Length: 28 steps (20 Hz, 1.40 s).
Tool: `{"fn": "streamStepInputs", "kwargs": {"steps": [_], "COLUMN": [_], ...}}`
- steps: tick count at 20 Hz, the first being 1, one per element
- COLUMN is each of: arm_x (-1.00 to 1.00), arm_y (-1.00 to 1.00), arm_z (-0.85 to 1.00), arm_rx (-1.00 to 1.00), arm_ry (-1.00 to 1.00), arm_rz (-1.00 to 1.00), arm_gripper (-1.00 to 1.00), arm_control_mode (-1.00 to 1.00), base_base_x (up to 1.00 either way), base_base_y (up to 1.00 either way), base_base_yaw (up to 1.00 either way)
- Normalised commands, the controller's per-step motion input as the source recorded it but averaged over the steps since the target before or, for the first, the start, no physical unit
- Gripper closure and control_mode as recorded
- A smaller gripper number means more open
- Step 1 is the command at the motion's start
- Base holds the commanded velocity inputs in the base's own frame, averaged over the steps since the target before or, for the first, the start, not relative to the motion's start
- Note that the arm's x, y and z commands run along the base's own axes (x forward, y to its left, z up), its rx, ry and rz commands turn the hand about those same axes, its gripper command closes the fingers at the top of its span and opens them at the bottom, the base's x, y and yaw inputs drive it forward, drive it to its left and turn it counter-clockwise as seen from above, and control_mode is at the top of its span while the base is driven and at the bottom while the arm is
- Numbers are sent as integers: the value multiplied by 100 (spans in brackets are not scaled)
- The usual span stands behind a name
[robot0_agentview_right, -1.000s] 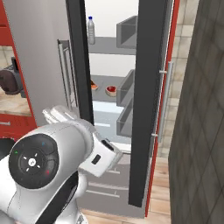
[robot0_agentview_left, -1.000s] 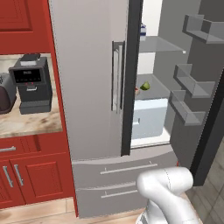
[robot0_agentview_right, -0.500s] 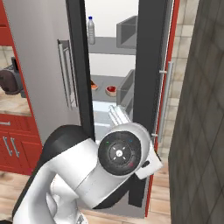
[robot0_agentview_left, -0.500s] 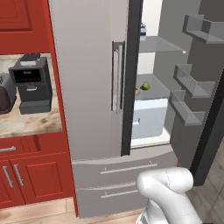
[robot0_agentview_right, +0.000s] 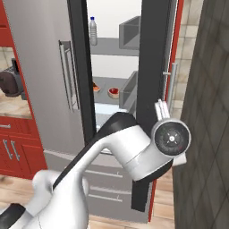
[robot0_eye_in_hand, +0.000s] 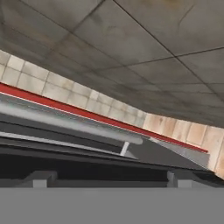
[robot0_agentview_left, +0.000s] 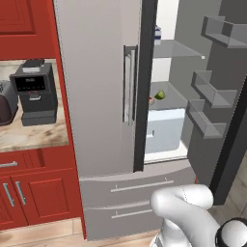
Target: Place the tupperware on the second highest shelf of the fridge. Make space for the tupperware among the existing items by rearranging them on the shelves if needed. Close the fridge door when finished.
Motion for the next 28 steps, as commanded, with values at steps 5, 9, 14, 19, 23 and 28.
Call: {"fn": "streamStepInputs", "kwargs": {"steps": [5,9,14,19,23,28], "arm_x": [94,65,83,53,8,6], "arm_y": [-48,-78,9,64,100,100], "arm_z": [0,-2,-3,-9,-1,0], "arm_rx": [4,3,2,1,5,3], "arm_ry": [5,0,0,-1,-4,-10], "arm_rz": [8,0,2,0,11,18], "arm_gripper": [-100,-100,-100,-100,-100,-100], "arm_control_mode": [-100,-100,-100,-100,-100,-100], "base_base_x": [0,0,0,0,0,0], "base_base_y": [0,0,0,0,0,0], "base_base_yaw": [0,0,0,0,0,0]}}
